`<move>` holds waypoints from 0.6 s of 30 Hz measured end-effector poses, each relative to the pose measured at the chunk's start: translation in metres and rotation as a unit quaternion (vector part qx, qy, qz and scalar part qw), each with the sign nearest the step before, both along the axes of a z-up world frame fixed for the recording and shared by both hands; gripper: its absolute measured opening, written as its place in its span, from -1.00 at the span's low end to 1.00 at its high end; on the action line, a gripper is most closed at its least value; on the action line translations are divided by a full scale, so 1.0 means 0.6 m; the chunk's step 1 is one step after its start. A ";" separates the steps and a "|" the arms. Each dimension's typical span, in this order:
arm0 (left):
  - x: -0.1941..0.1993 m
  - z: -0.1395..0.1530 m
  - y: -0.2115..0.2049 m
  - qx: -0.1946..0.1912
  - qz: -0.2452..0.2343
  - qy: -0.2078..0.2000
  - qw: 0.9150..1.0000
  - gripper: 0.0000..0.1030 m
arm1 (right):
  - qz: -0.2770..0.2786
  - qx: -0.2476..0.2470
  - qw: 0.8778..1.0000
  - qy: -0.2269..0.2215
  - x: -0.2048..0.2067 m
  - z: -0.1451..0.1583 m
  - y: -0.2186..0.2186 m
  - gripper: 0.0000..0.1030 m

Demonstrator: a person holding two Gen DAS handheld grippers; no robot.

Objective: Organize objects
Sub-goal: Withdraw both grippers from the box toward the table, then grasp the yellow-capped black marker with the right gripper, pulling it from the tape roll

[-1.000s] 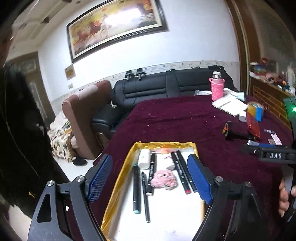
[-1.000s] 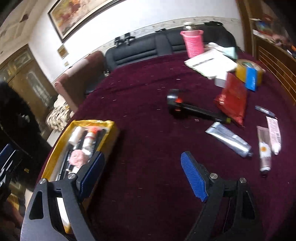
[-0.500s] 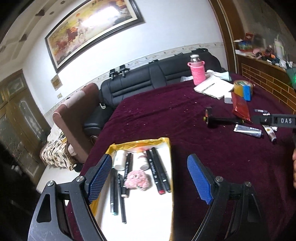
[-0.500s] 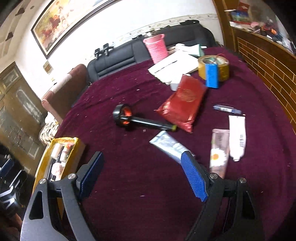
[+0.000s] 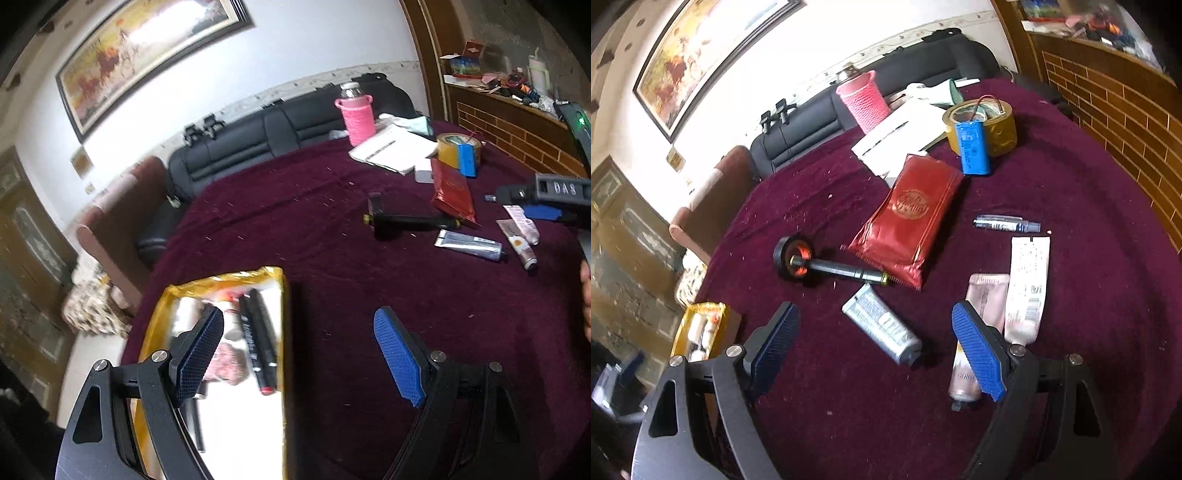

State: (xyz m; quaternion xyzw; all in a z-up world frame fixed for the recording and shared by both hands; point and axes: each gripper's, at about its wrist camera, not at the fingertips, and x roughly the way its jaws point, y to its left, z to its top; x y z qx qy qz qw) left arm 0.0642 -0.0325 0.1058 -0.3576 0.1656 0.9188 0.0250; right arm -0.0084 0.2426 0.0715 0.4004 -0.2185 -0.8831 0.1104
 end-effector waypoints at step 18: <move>-0.045 -0.051 -0.046 0.125 -0.018 -0.073 0.989 0.54 | 0.157 0.029 0.985 -0.068 -0.202 -0.053 -0.173 0.65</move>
